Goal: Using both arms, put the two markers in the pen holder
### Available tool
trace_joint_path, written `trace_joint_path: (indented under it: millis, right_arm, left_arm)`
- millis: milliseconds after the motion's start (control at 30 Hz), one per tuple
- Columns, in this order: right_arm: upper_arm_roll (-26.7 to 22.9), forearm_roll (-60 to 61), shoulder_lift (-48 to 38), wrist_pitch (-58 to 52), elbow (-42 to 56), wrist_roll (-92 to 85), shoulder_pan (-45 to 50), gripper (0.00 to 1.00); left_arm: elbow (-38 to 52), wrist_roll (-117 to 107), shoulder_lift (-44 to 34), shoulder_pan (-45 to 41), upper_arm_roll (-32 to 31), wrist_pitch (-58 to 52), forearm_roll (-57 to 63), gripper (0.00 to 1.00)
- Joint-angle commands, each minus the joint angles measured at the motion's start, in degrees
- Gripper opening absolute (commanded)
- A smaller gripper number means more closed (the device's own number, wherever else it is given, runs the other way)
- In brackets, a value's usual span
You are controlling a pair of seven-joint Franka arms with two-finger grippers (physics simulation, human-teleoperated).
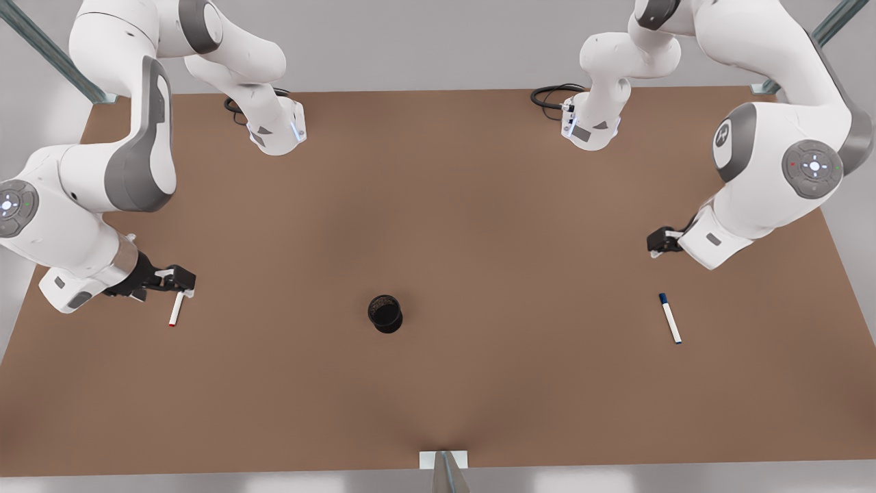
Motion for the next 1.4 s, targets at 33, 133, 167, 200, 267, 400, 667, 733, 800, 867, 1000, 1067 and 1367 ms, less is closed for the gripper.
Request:
trace_joint_path:
  millis: [33, 133, 167, 200, 267, 400, 667, 733, 800, 867, 1000, 1067, 1367]
  right_arm:
    - [0.15, 0.54, -0.04, 0.77, -0.09, -0.45, -0.22, 1.00]
    - [0.06, 0.63, 0.31, 0.95, 0.00, -0.45, -0.57, 1.00]
    - [0.06, 0.19, 0.83, 1.30, 0.00, -0.62, -0.57, 1.00]
    - [-0.11, 0.19, 2.06, 2.79, -0.44, -0.80, -0.66, 1.00]
    - [-0.03, 0.45, 3.38, 9.11, -5.96, -0.97, -3.47, 1.00]
    - [0.06, 0.45, 6.02, 24.42, -19.77, -1.15, -11.11, 1.00]
    - [-0.03, 0.28, 16.39, 34.61, -19.42, -5.54, -17.09, 1.00]
    - [-0.12, 0.01, 18.24, 36.81, -19.42, -7.21, -18.15, 1.00]
    - [-0.20, -1.04, 19.03, 36.37, -19.69, -7.74, -18.94, 1.00]
    - [-0.20, -1.66, 18.77, 36.28, -21.61, -7.83, -19.38, 1.00]
    - [-0.20, -6.22, 17.45, 37.07, -26.10, -8.88, -19.47, 1.00]
    - [-0.12, -6.23, 17.62, 38.39, -26.81, -8.80, -19.73, 1.00]
    - [-0.11, -7.37, 19.29, 44.54, -29.09, -8.80, -20.34, 0.64]
  left_arm:
    - [-0.17, 1.41, 0.86, 1.73, -0.02, 4.65, -0.87, 1.00]
    - [-7.11, 4.40, 4.99, 5.16, 3.67, 20.20, -2.02, 1.00]
    - [-8.16, 4.40, 8.68, 6.21, 4.38, 27.41, -2.02, 1.00]
    - [-10.53, 4.31, 10.18, 6.39, 4.38, 33.12, -2.02, 1.00]
    - [-11.86, 4.40, 12.99, 7.44, 5.17, 38.84, -2.02, 1.00]
    - [-16.95, 4.40, 18.70, 9.46, 6.13, 50.88, -2.19, 1.00]
    - [-19.68, 5.10, 24.07, 10.69, 7.63, 54.84, -4.47, 1.00]
    - [-19.59, 5.19, 25.30, 10.69, 7.63, 54.93, -5.53, 1.00]
    - [-19.42, 5.19, 26.53, 10.96, 7.63, 55.19, -5.62, 1.00]
    - [-19.50, 5.54, 26.97, 11.22, 7.63, 55.10, -5.62, 1.00]
    - [-19.50, 5.63, 28.29, 11.75, 7.63, 55.10, -5.36, 0.96]
    - [-19.50, 5.72, 28.55, 11.75, 7.63, 55.10, -5.18, 0.76]
    - [-19.50, 5.63, 29.60, 11.84, 7.63, 55.10, -5.27, 0.49]
